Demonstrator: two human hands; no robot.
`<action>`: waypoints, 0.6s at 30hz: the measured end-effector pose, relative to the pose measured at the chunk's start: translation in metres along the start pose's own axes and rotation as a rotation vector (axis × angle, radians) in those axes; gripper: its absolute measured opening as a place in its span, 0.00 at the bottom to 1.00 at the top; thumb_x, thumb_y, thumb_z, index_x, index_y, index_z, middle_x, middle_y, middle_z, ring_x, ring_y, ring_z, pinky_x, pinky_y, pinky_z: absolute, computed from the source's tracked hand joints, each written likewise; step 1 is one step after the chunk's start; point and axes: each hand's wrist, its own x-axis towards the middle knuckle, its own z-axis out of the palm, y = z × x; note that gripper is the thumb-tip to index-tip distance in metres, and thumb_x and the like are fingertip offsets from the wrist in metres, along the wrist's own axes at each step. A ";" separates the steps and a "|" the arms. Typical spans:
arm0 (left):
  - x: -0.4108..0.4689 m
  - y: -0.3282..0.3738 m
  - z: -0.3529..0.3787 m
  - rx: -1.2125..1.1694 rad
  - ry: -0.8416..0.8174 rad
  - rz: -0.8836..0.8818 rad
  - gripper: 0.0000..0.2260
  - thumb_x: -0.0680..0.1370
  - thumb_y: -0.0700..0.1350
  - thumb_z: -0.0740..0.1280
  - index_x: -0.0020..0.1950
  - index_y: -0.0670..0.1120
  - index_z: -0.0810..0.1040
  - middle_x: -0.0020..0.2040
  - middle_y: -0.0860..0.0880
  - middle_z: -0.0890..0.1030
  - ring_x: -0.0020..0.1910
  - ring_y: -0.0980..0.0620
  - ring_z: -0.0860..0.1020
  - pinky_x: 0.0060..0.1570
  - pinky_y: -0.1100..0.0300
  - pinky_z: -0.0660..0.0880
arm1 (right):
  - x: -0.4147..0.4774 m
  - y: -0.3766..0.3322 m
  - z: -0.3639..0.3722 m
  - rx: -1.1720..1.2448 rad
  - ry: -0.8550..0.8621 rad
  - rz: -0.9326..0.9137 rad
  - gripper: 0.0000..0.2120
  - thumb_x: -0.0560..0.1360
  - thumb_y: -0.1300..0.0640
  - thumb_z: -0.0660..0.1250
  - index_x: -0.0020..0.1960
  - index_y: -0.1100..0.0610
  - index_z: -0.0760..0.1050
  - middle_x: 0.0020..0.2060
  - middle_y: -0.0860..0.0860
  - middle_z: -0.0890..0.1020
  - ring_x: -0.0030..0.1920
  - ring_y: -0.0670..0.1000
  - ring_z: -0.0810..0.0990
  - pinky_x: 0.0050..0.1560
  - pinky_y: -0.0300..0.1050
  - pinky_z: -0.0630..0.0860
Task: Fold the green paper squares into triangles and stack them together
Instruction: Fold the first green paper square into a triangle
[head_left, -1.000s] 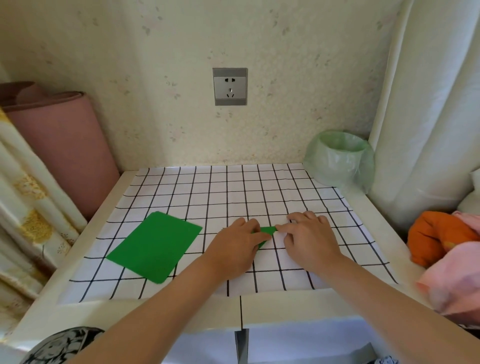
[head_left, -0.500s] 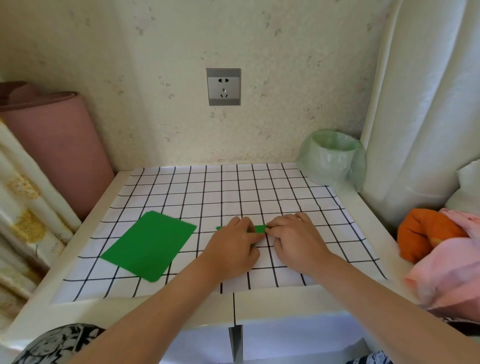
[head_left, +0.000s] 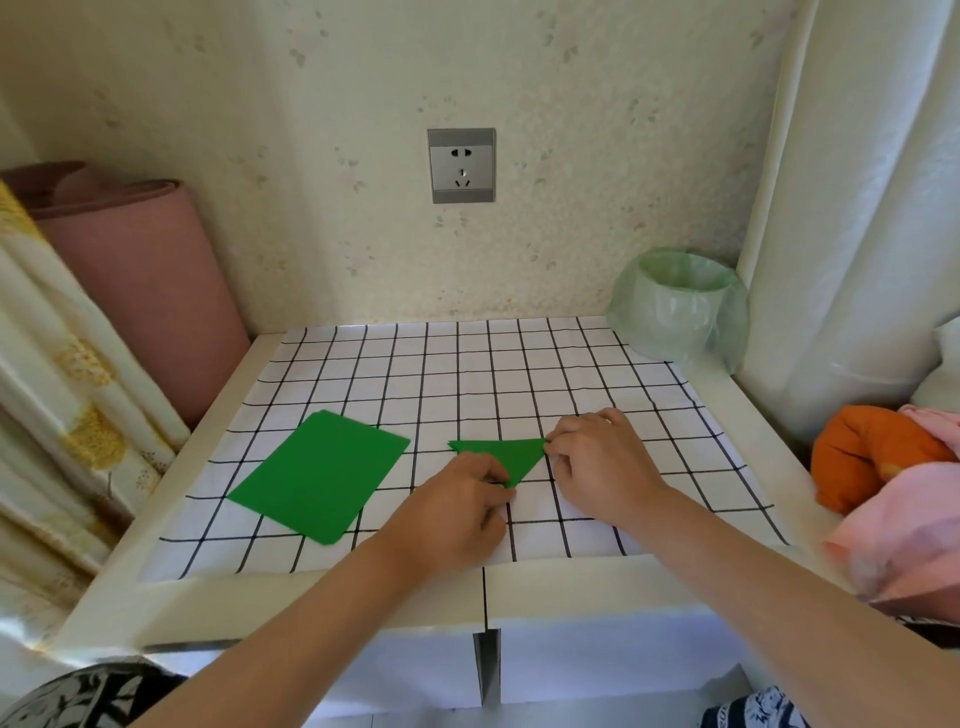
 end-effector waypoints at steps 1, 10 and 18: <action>0.000 0.001 0.000 -0.004 0.004 -0.005 0.14 0.76 0.42 0.63 0.58 0.46 0.83 0.61 0.49 0.77 0.60 0.53 0.74 0.54 0.63 0.72 | 0.000 0.000 0.000 0.003 -0.004 0.004 0.14 0.73 0.56 0.60 0.44 0.49 0.85 0.43 0.42 0.83 0.42 0.48 0.79 0.54 0.48 0.68; 0.020 -0.005 -0.002 0.013 0.015 -0.002 0.10 0.76 0.48 0.69 0.57 0.49 0.81 0.57 0.51 0.77 0.58 0.52 0.72 0.61 0.58 0.70 | 0.008 -0.001 -0.004 -0.051 -0.089 -0.024 0.15 0.75 0.55 0.56 0.43 0.50 0.83 0.40 0.44 0.79 0.39 0.49 0.76 0.53 0.48 0.68; 0.035 -0.026 -0.008 0.092 -0.012 0.034 0.19 0.76 0.57 0.66 0.63 0.51 0.77 0.54 0.54 0.77 0.56 0.54 0.73 0.52 0.56 0.75 | 0.015 -0.001 -0.014 0.018 -0.162 -0.163 0.14 0.75 0.47 0.63 0.59 0.46 0.79 0.54 0.44 0.79 0.55 0.49 0.76 0.62 0.51 0.66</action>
